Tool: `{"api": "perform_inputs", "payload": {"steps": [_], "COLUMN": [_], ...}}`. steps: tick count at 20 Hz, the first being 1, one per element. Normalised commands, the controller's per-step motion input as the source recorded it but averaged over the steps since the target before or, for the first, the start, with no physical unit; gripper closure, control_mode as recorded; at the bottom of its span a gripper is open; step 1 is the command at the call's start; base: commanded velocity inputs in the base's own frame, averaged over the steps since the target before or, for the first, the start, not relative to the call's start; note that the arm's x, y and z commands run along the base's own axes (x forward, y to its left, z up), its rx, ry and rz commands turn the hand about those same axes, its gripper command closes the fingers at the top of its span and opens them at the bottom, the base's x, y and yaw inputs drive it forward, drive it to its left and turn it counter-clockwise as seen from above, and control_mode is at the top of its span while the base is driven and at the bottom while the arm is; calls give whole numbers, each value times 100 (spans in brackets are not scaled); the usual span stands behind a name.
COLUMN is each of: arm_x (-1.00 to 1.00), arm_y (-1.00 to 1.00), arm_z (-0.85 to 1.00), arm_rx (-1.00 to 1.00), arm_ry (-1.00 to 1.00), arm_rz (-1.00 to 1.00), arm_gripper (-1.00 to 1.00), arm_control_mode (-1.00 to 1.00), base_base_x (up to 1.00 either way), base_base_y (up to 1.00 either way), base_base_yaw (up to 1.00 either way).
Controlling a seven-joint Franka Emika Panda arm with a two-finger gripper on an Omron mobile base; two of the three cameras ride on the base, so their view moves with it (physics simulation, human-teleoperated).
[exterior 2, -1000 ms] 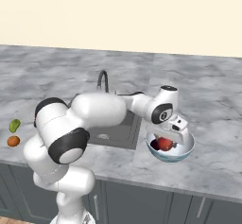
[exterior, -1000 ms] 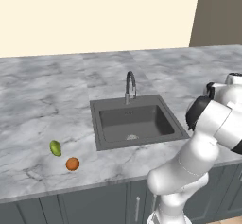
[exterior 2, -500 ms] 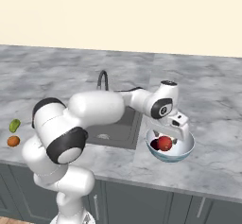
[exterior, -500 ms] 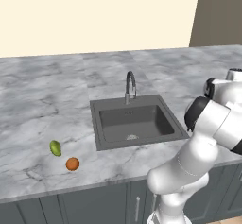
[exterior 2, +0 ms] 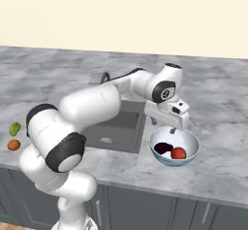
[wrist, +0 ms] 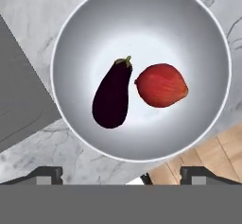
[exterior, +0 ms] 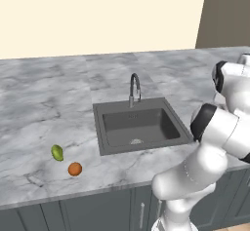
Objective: There is a mixed pile of frozen fruits and vegetables on the counter. Locate all the frozen vegetables and place the items in a bowl on the counter. Take all the frozen fruits and defrost them in a running sink.
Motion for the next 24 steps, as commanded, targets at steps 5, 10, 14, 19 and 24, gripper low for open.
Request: {"api": "perform_inputs", "payload": {"steps": [5, 10, 14, 19, 24], "arm_x": [-39, -45, -25, -23, -28], "arm_y": [88, 76, 87, 92, 91], "arm_z": [18, 30, 23, 0, -4], "arm_rx": [-1, -3, -4, 0, -2], "arm_ry": [0, 0, 1, 1, 0], "arm_rz": [7, 13, 18, 18, 26], "arm_gripper": [-100, -100, -100, -100, -100], "arm_control_mode": [-100, -100, -100, -100, -100], "base_base_x": [0, 0, 0, 0, 0], "base_base_y": [0, 0, 0, 0, 0], "base_base_yaw": [0, 0, 0, 0, 0]}}
